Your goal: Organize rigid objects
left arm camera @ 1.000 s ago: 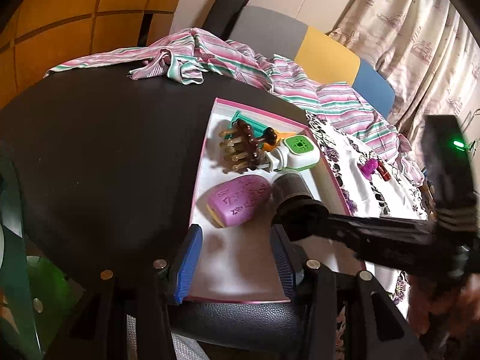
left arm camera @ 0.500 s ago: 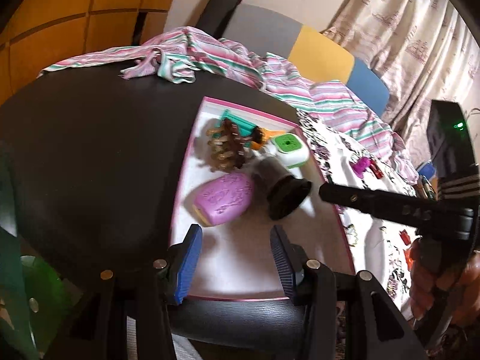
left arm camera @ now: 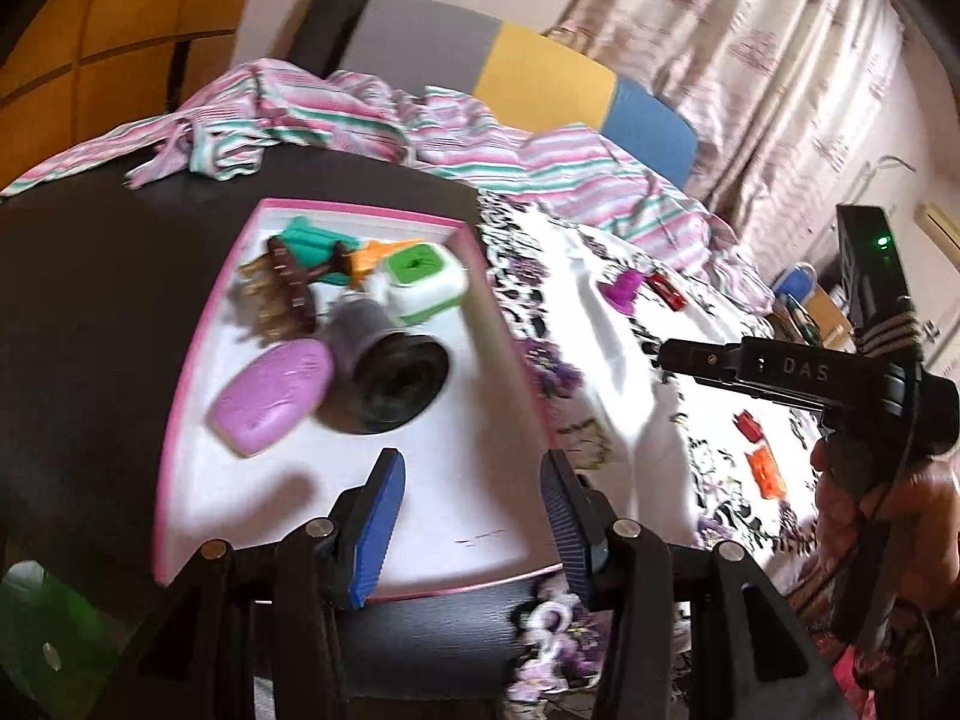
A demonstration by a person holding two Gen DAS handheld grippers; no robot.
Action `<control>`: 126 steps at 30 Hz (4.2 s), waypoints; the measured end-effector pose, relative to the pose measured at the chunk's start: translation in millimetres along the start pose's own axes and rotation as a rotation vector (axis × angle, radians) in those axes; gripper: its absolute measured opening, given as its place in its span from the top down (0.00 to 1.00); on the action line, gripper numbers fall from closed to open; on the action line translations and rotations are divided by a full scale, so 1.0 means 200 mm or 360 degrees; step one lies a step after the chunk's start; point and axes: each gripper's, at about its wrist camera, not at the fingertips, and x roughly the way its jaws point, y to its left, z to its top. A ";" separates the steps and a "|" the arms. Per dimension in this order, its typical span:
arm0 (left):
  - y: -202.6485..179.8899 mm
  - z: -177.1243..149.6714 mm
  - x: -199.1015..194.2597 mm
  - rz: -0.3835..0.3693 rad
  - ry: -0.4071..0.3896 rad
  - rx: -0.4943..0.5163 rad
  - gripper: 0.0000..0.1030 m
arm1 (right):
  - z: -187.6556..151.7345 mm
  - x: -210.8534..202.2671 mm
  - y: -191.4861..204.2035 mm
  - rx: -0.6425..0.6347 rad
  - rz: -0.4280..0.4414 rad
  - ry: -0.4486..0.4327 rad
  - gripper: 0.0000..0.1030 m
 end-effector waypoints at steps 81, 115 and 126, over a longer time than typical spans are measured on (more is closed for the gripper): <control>-1.77 0.05 1.31 -0.0345 0.0582 0.1039 0.47 | -0.10 -0.10 -1.72 0.1134 -0.0274 0.0248 0.73; -1.22 0.15 0.83 -0.0323 0.0305 0.0617 0.52 | -0.04 -0.21 -1.54 0.1029 -0.0118 -0.0067 0.74; -0.99 0.17 0.63 -0.0273 0.0197 0.0518 0.52 | 0.01 -0.09 -1.30 0.0918 -0.0147 -0.0101 0.74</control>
